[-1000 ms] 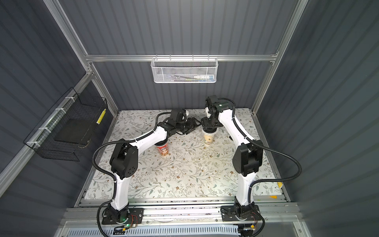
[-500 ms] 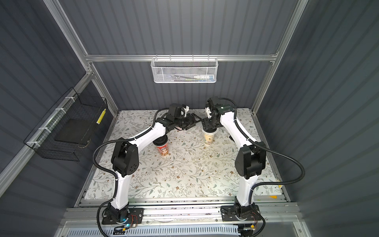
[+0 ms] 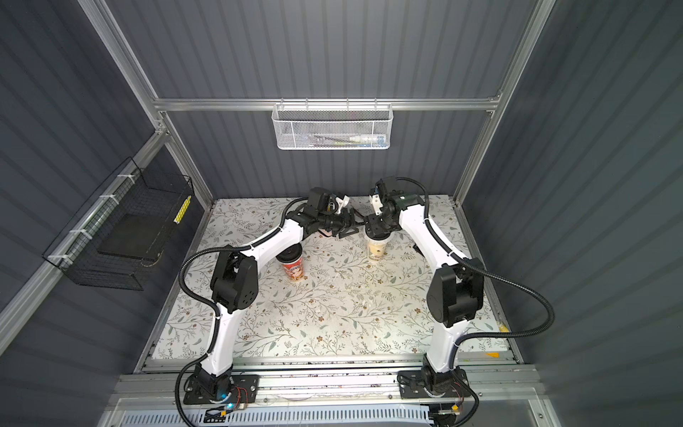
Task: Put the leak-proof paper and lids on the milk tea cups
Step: Secure the cup lid on the cup.
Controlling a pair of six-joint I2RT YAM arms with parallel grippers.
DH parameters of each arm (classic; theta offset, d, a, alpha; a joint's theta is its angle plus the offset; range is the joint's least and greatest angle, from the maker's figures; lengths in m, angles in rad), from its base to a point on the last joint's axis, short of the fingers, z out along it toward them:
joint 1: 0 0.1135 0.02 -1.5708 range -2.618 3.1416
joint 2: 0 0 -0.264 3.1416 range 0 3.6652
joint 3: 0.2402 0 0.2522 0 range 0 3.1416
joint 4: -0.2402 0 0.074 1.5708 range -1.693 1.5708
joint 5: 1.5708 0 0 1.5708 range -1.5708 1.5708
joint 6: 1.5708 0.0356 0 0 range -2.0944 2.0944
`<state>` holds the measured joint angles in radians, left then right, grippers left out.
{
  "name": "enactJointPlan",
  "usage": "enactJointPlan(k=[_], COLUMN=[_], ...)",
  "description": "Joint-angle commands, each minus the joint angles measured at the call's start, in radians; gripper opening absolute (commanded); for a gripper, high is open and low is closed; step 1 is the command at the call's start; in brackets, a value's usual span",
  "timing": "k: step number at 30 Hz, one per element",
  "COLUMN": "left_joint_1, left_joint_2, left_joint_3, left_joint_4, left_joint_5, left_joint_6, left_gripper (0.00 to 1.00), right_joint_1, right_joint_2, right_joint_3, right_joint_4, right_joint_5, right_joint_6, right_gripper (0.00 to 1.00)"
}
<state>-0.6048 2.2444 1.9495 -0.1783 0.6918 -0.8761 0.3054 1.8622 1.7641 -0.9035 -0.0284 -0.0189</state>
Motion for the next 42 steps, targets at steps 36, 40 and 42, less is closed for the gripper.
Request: enactJointPlan(k=[36,40,42], left_joint_1=[-0.041,-0.041,-0.041], left_joint_2=[0.252,0.268,0.271], left_joint_3=[0.291,0.309,0.309], left_joint_4=[-0.484,-0.534,-0.541], left_joint_5=[0.096,0.055,0.04], left_joint_6=[0.258,0.27,0.267], left_gripper=[0.69,0.68,0.68], right_joint_1=[0.001,0.001,0.0], right_joint_2=[0.097,0.088,0.082], right_joint_3=[-0.028,0.037,0.067], right_joint_4=[-0.214,-0.234,-0.239], right_joint_5=[-0.061,-0.06,-0.064], right_joint_6=[-0.01,-0.004,-0.001], right_gripper=[0.83,0.84,0.84])
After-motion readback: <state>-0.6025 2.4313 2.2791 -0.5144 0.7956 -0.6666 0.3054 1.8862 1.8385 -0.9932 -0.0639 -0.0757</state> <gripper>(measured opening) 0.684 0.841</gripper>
